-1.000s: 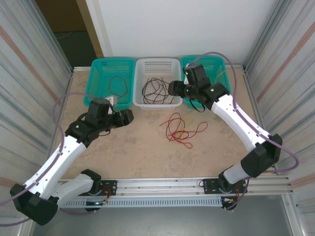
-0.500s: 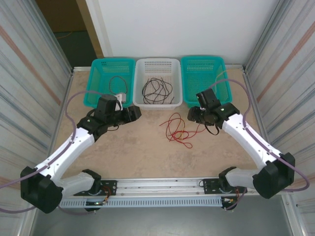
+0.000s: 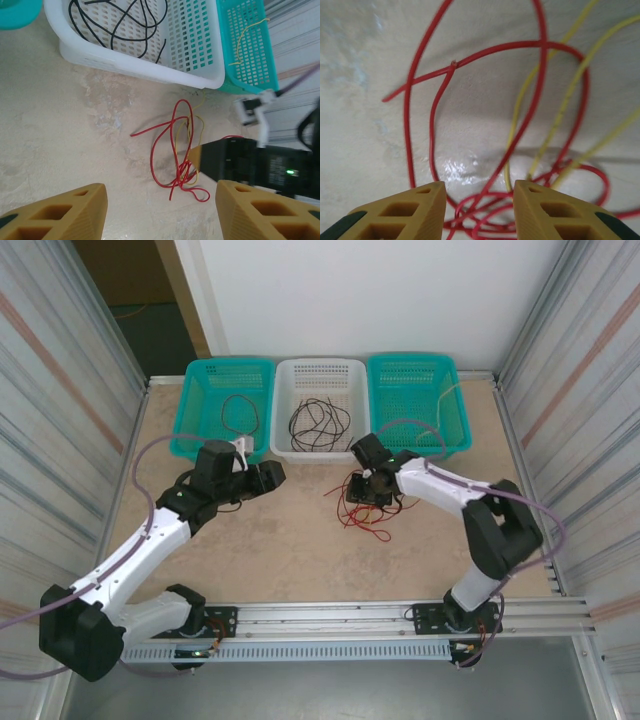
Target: Untangle the cables
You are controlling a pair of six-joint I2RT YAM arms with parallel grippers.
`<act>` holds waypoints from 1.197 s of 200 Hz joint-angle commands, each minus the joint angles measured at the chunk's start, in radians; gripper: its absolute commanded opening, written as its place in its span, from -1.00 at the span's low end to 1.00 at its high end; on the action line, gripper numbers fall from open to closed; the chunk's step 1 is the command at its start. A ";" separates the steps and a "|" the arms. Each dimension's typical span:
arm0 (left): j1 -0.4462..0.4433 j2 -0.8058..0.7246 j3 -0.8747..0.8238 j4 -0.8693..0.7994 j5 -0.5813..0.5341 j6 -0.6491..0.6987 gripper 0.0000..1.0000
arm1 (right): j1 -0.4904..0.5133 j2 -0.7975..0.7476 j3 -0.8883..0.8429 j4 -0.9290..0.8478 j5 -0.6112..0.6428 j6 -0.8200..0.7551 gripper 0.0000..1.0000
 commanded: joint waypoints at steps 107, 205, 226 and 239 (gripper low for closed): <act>-0.095 0.175 0.069 0.098 0.012 0.005 0.21 | -0.005 -0.122 -0.078 -0.087 0.135 -0.050 -0.59; -0.166 0.282 0.098 0.139 -0.015 -0.005 0.32 | -0.024 -0.042 -0.127 -0.014 0.025 -0.039 -0.72; -0.182 0.321 0.113 0.145 -0.010 0.000 0.37 | -0.022 -0.063 -0.137 0.001 0.007 -0.041 -0.69; -0.184 0.345 0.123 0.143 -0.005 0.005 0.38 | -0.021 -0.074 -0.138 -0.001 0.009 -0.042 -0.54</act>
